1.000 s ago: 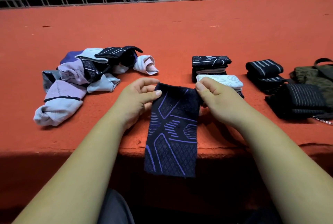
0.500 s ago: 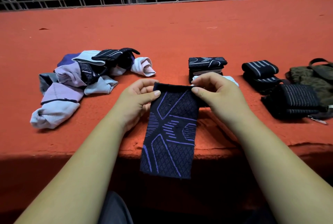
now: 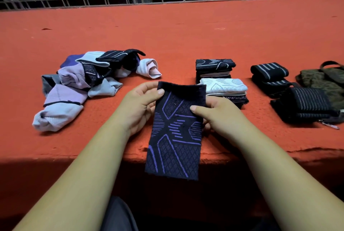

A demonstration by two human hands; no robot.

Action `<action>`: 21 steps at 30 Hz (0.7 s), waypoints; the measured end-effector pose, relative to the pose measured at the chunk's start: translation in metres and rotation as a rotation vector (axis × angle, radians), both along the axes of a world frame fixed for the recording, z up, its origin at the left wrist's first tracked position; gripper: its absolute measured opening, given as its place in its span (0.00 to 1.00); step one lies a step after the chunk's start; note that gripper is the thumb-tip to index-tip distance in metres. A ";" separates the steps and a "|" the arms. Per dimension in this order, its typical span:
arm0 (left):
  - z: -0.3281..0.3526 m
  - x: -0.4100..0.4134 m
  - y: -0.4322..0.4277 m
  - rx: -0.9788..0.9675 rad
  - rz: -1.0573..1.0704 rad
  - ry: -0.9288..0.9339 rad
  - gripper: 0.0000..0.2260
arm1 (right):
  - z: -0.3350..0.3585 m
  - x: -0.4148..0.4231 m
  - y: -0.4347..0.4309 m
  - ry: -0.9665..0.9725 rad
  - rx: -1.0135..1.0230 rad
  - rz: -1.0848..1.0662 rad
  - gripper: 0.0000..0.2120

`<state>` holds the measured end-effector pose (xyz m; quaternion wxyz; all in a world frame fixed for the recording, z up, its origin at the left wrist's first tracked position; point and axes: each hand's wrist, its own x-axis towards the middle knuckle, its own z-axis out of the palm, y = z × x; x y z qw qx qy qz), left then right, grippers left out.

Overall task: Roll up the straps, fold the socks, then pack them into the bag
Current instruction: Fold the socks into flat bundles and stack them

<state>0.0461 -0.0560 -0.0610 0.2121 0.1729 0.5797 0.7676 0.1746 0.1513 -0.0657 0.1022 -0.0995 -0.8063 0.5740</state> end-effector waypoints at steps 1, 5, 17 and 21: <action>-0.001 0.000 -0.003 -0.060 -0.055 -0.021 0.16 | -0.001 0.000 0.000 0.009 0.000 -0.016 0.06; -0.005 0.004 -0.012 -0.286 -0.264 0.017 0.15 | -0.002 0.000 -0.002 0.048 -0.019 -0.053 0.06; -0.005 0.000 -0.016 -0.154 -0.129 0.008 0.13 | 0.002 -0.003 -0.003 0.010 -0.106 0.014 0.12; -0.004 0.000 -0.016 -0.120 -0.122 -0.019 0.16 | 0.001 -0.003 0.002 0.016 -0.166 0.026 0.17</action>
